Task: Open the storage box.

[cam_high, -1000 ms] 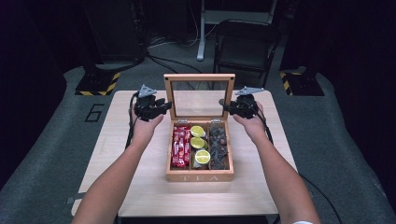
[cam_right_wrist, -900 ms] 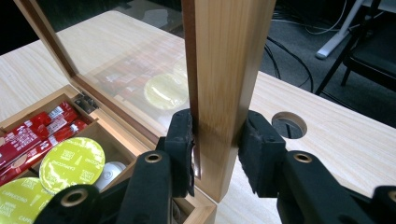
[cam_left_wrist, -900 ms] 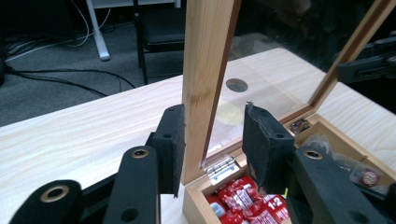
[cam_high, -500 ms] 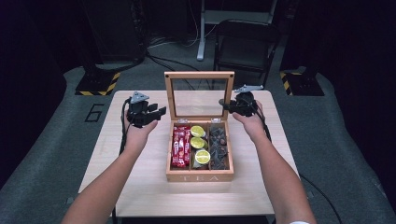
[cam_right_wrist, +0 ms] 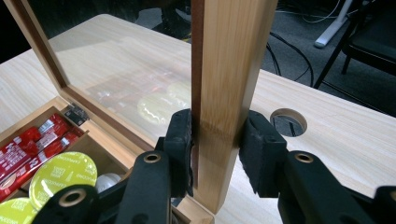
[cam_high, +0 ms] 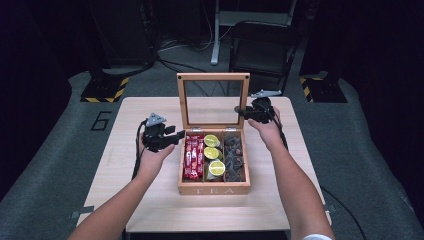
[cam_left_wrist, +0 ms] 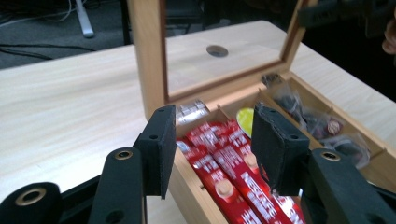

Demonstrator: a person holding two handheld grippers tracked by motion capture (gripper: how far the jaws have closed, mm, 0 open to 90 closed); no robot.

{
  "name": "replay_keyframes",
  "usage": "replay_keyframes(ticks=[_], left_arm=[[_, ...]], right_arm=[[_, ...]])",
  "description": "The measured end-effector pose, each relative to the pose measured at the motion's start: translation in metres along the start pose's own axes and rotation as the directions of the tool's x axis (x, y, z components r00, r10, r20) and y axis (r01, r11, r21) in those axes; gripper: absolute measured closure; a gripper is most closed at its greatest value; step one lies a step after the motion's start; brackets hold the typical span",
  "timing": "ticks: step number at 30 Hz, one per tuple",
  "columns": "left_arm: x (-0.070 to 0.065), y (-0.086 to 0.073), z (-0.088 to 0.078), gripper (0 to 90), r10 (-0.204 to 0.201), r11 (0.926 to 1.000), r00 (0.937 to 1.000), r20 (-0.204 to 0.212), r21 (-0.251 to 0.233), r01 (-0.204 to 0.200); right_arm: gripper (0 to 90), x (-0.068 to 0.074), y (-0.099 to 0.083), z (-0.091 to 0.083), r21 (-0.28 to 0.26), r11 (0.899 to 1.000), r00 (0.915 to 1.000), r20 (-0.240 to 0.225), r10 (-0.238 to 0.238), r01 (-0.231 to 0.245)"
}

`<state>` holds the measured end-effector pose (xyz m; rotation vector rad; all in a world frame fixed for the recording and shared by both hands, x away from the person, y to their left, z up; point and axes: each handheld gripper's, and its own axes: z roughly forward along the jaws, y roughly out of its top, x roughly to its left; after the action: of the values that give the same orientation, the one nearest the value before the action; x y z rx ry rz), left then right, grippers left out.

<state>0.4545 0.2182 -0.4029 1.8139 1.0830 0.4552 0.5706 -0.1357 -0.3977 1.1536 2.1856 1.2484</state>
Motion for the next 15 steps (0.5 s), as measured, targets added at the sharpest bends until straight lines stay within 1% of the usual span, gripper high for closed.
replay_keyframes(ticks=[2,3,4,5,7,8,9,10,11,12,13,14,15], left_arm=[[-0.005,-0.009,0.003,50.3,-0.008,0.9999,0.9999,0.013,0.008,0.008],[-0.005,-0.009,0.003,50.3,-0.008,0.9999,0.9999,0.013,0.008,0.008],[-0.009,-0.016,0.006,50.3,-0.005,0.9998,0.9999,0.017,0.021,0.004],[-0.012,-0.019,0.008,50.2,-0.008,0.9997,0.9998,0.02,0.025,0.007],[-0.016,-0.025,0.011,50.0,-0.012,0.9992,0.9996,0.025,0.039,0.011],[-0.016,-0.025,0.011,49.6,-0.012,0.9992,0.9996,0.025,0.039,0.011],[-0.019,-0.028,0.013,49.6,-0.011,0.9989,0.9997,0.023,0.045,0.01],[-0.02,-0.029,0.013,49.6,0.001,0.9985,0.9998,0.022,0.055,-0.002],[-0.022,-0.032,0.015,49.6,0.002,0.9983,0.9998,0.017,0.058,-0.003],[-0.024,-0.034,0.016,49.6,0.007,0.998,0.9999,0.013,0.063,-0.008],[-0.026,-0.036,0.017,49.6,0.013,0.9973,0.9998,0.013,0.072,-0.014],[-0.031,-0.039,0.019,49.6,0.003,0.9976,0.9999,0.015,0.07,-0.004],[-0.031,-0.039,0.019,49.6,0.003,0.9976,0.9999,0.015,0.07,-0.004]], right_arm=[[64.5,-0.001,0.0,0.001,0.0,1.0,1.0,0.006,0.002,-0.002],[64.4,-0.001,0.0,0.002,-0.004,1.0,1.0,0.006,0.0,0.0],[64.4,-0.002,0.0,0.003,-0.005,1.0,1.0,0.006,-0.001,0.001],[64.4,-0.002,0.0,0.004,-0.007,1.0,1.0,0.004,0.008,-0.008],[64.3,-0.004,0.0,0.005,-0.008,1.0,1.0,0.004,0.006,-0.005],[64.3,-0.004,0.0,0.005,-0.008,1.0,1.0,0.004,0.006,-0.005],[64.3,-0.005,0.0,0.007,-0.015,1.0,0.9999,0.002,0.013,-0.013],[64.3,-0.005,0.0,0.007,-0.015,1.0,0.9999,0.002,0.013,-0.013],[64.2,-0.006,-0.001,0.008,-0.016,1.0,0.9999,0.001,0.016,-0.016],[64.2,-0.005,0.0,0.009,-0.017,0.999,0.9994,0.001,0.034,-0.034],[64.2,-0.005,0.0,0.009,-0.017,0.999,0.9994,0.001,0.034,-0.034],[64.1,-0.008,0.0,0.01,-0.014,0.999,0.9996,-0.003,0.028,-0.028],[64.1,-0.008,0.0,0.01,-0.014,0.999,0.9996,-0.003,0.028,-0.028]])
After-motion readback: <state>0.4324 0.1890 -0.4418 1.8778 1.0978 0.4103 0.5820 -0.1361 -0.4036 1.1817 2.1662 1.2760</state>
